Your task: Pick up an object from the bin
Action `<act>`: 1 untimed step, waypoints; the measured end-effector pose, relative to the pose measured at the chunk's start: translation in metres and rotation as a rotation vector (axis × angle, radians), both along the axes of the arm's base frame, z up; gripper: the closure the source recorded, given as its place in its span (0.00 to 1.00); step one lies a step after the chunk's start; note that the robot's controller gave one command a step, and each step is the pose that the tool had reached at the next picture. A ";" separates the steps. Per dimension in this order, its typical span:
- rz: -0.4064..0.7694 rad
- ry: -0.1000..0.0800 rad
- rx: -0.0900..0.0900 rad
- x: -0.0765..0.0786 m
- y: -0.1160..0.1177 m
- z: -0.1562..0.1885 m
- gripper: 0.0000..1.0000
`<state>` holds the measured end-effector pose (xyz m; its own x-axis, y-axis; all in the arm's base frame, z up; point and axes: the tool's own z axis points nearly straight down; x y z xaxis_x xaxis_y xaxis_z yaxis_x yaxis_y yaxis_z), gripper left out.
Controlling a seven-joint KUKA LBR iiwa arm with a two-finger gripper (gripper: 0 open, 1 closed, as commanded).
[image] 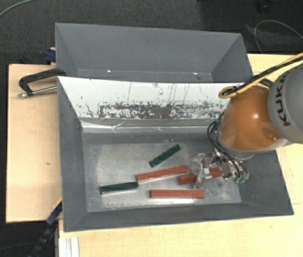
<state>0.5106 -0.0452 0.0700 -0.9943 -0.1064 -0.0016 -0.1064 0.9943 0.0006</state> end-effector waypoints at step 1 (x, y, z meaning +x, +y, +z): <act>0.001 -0.008 -0.001 0.002 0.001 0.055 1.00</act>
Offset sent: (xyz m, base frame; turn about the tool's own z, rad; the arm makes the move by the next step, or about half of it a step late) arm 0.0001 0.0001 0.0517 0.0000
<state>0.5128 -0.0443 0.1253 -0.9942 -0.1073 -0.0096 -0.1073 0.9942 -0.0011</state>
